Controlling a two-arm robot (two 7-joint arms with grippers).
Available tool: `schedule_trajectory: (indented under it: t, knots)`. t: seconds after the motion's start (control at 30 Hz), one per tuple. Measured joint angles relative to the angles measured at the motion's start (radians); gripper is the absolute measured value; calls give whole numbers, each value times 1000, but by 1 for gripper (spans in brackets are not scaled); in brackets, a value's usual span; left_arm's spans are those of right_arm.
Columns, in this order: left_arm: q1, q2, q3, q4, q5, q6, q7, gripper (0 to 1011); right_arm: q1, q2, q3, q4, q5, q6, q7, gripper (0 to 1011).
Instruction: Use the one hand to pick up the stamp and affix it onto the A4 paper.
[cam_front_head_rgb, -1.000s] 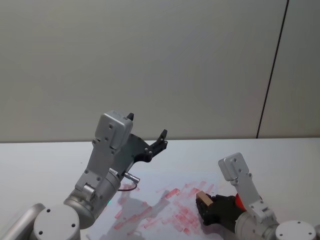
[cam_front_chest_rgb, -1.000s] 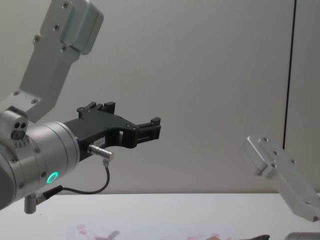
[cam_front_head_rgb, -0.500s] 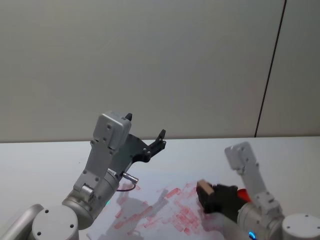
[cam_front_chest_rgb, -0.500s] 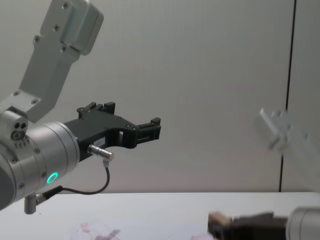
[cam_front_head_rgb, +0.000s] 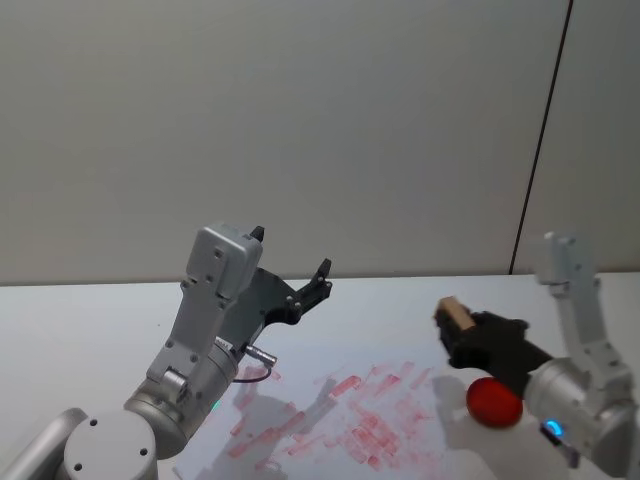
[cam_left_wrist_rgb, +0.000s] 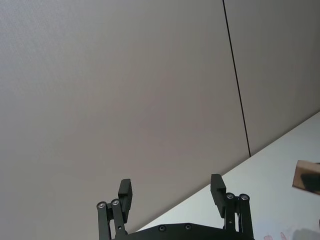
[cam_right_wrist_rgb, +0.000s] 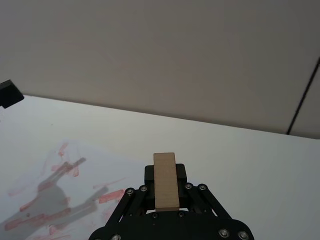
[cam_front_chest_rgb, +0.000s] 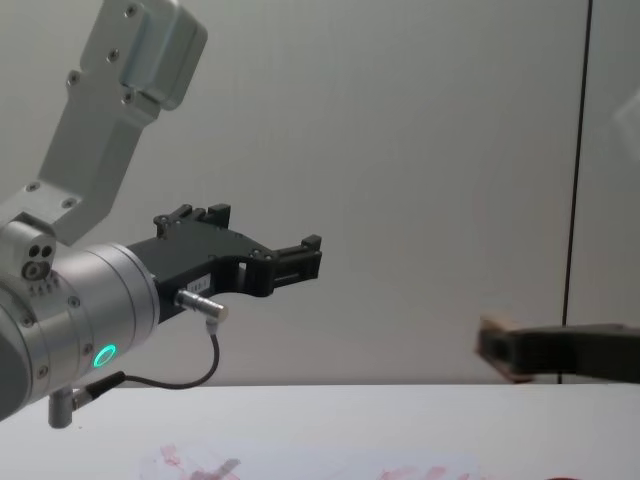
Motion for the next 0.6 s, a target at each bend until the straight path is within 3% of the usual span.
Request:
schedule_trajectory:
  t: [0.23,0.6]
  knots:
    - [0,0,0,0,0,0,0,1002,-38,38,29,-38,25,12,-36,220]
    - [0,0,0,0,0,0,0,1001,-66,66,41,-27,11,13,-52,219]
